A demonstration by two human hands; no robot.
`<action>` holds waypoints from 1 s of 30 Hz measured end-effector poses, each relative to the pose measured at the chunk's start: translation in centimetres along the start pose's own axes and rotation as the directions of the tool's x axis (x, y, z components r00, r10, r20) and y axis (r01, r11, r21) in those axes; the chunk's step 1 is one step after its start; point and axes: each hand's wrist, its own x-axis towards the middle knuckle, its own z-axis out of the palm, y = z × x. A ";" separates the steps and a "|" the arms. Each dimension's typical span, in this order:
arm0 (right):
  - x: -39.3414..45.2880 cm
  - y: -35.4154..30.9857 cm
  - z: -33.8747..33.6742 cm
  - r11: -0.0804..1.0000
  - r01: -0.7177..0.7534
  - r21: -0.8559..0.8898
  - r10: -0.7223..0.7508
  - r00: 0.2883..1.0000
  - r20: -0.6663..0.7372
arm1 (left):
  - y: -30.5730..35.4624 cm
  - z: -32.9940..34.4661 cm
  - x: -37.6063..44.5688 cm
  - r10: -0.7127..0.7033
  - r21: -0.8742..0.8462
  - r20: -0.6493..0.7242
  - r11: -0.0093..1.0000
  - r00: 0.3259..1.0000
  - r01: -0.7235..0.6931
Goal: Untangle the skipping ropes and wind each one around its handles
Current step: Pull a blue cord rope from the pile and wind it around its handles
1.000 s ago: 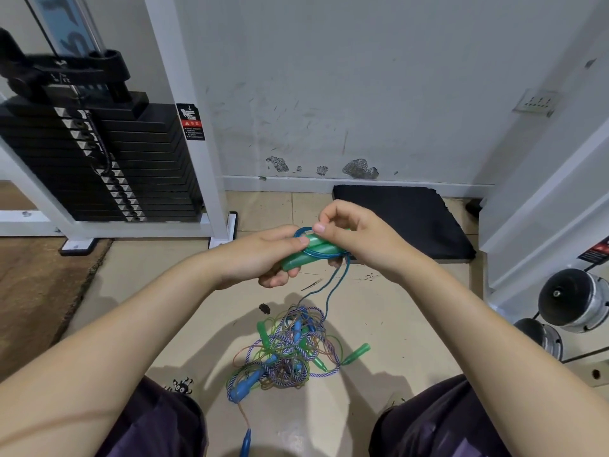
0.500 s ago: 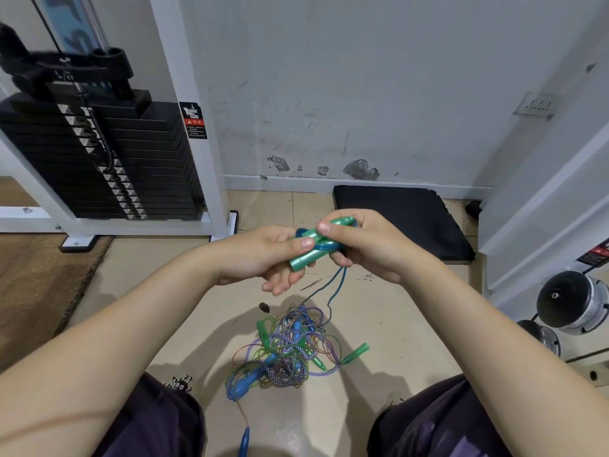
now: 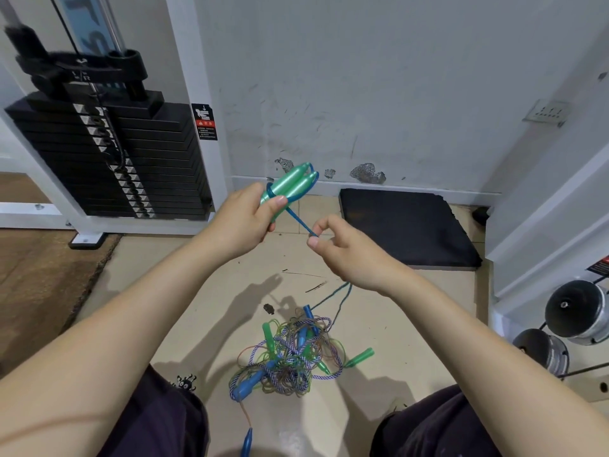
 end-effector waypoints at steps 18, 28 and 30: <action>-0.1 0.7 -3.4 0.995 0.089 0.050 -0.084 0.992 -0.097 | 1.7 2.0 -2.1 0.084 0.001 0.638 0.994 0.766 -0.110; -0.2 1.7 -2.4 0.969 0.117 0.219 -0.105 0.992 -0.065 | 2.3 2.9 -2.7 0.092 -0.103 0.603 0.994 0.793 -0.037; -0.3 1.8 -2.3 0.975 0.108 0.193 -0.099 0.994 -0.055 | 2.3 3.2 -2.6 0.104 -0.078 0.557 0.994 0.824 -0.073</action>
